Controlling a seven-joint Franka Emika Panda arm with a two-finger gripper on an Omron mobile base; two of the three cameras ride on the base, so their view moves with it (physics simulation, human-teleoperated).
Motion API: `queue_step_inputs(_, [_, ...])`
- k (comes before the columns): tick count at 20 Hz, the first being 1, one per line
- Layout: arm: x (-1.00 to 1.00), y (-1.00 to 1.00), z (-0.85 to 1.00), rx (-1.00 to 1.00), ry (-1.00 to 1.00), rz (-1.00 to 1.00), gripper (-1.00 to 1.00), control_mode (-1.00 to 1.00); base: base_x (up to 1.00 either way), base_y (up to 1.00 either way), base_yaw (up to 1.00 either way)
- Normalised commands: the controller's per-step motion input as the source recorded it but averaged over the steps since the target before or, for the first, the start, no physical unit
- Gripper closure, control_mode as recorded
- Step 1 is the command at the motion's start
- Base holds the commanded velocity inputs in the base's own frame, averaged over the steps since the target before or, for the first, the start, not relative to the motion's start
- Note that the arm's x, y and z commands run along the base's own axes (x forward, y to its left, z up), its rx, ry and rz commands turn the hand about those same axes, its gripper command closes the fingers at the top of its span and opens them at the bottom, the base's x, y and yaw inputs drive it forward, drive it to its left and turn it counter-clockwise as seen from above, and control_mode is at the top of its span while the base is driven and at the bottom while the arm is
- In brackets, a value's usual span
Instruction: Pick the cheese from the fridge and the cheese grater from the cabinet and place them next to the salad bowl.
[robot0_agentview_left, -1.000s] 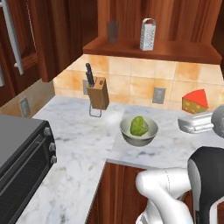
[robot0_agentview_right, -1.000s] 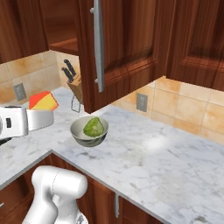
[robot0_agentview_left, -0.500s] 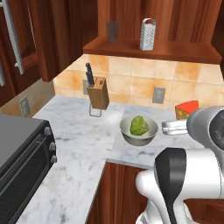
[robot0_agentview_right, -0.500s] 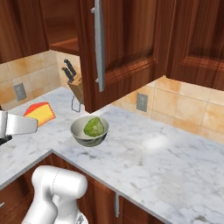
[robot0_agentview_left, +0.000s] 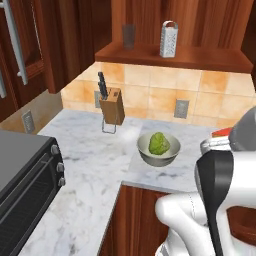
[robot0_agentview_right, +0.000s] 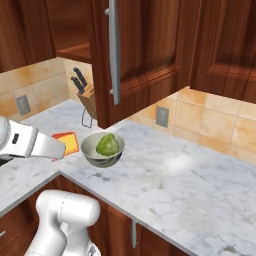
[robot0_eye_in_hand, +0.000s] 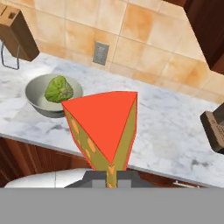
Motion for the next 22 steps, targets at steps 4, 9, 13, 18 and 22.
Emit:
queue_step_inputs(4, [-0.34, -0.11, -0.55, -0.01, -0.03, 0.0, 1.0, -1.0, 0.0, 0.0, 0.0])
queue_step_inputs(9, [-0.31, -0.15, -0.35, 0.0, 0.0, 0.0, 1.0, -1.0, 0.0, 0.0, 0.0])
queue_step_inputs(13, [-0.02, -0.67, -0.06, 0.08, 0.0, 0.12, 1.0, -1.0, 0.0, 0.0, 0.0])
queue_step_inputs(18, [-0.03, -0.41, -0.07, 0.0, -0.23, 0.24, 1.0, -1.0, 0.0, 0.0, 0.0])
queue_step_inputs(22, [-0.05, -0.11, -0.27, 0.0, -0.26, 0.27, 1.0, -1.0, 0.0, 0.0, 0.0])
